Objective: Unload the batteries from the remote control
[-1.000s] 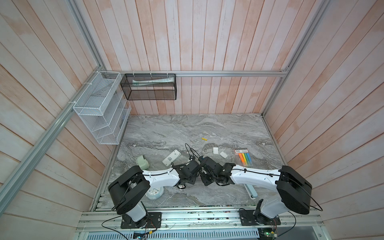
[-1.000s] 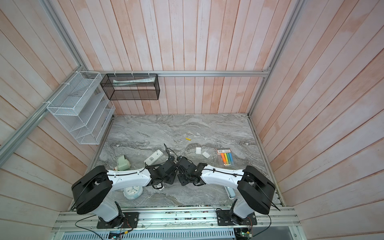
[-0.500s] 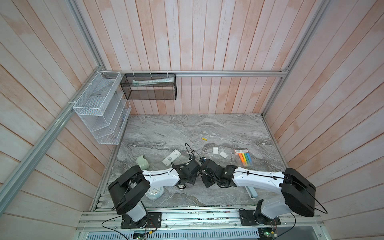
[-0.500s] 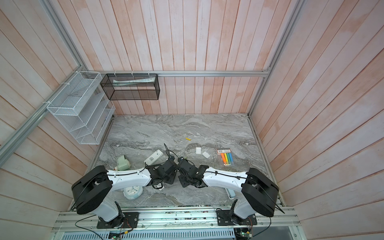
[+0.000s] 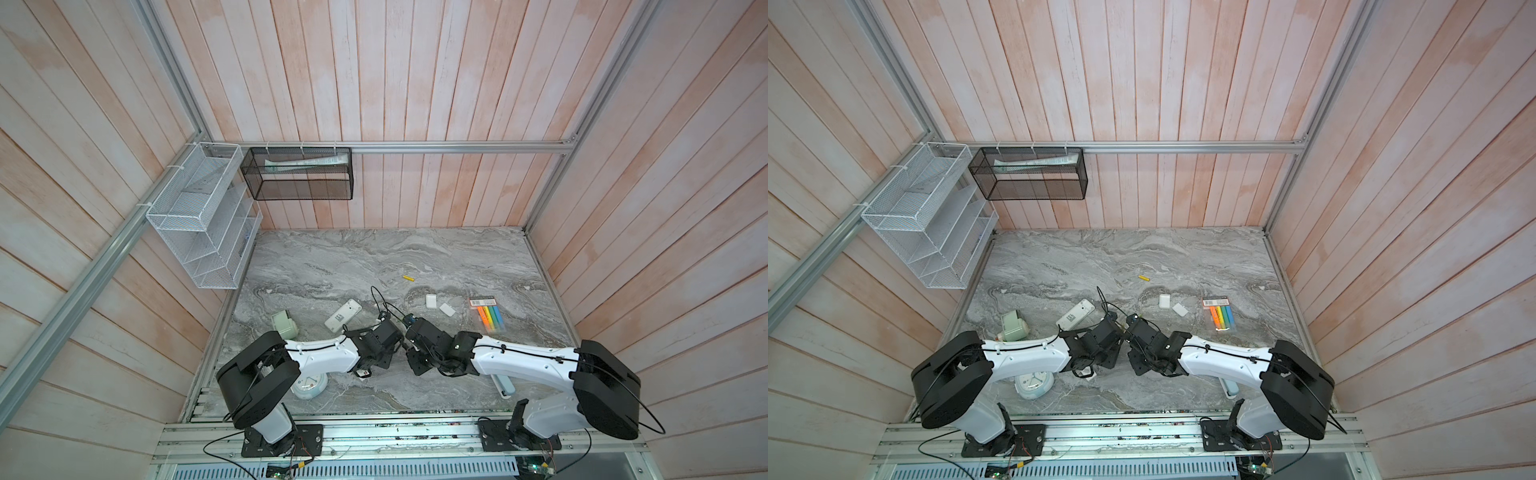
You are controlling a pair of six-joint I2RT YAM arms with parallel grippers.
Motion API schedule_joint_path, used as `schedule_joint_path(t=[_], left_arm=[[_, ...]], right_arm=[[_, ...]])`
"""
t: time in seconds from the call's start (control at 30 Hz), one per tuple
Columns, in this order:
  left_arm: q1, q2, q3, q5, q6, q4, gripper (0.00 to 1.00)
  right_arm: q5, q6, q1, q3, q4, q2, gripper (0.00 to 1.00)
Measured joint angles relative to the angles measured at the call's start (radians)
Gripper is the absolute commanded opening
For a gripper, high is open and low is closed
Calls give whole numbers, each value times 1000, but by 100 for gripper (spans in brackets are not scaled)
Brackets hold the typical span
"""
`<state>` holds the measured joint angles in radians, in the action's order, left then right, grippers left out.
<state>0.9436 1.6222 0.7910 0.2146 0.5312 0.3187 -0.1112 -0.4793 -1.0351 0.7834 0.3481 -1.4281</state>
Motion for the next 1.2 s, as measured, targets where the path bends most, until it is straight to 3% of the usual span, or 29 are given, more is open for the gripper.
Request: schedule_joint_path(t=[0.8,1.0,1.2], left_arm=[[0,11,16,4,4,17,58],[-1,24,38,3,31,40,67],[-1,26,43,-6,50,31,79]], right_arm=[[-22,1,147,-102,-35,145,0],[-28,-12,218,-167,-42,212,0],[-19,-38,220,-248,-61,212,0]])
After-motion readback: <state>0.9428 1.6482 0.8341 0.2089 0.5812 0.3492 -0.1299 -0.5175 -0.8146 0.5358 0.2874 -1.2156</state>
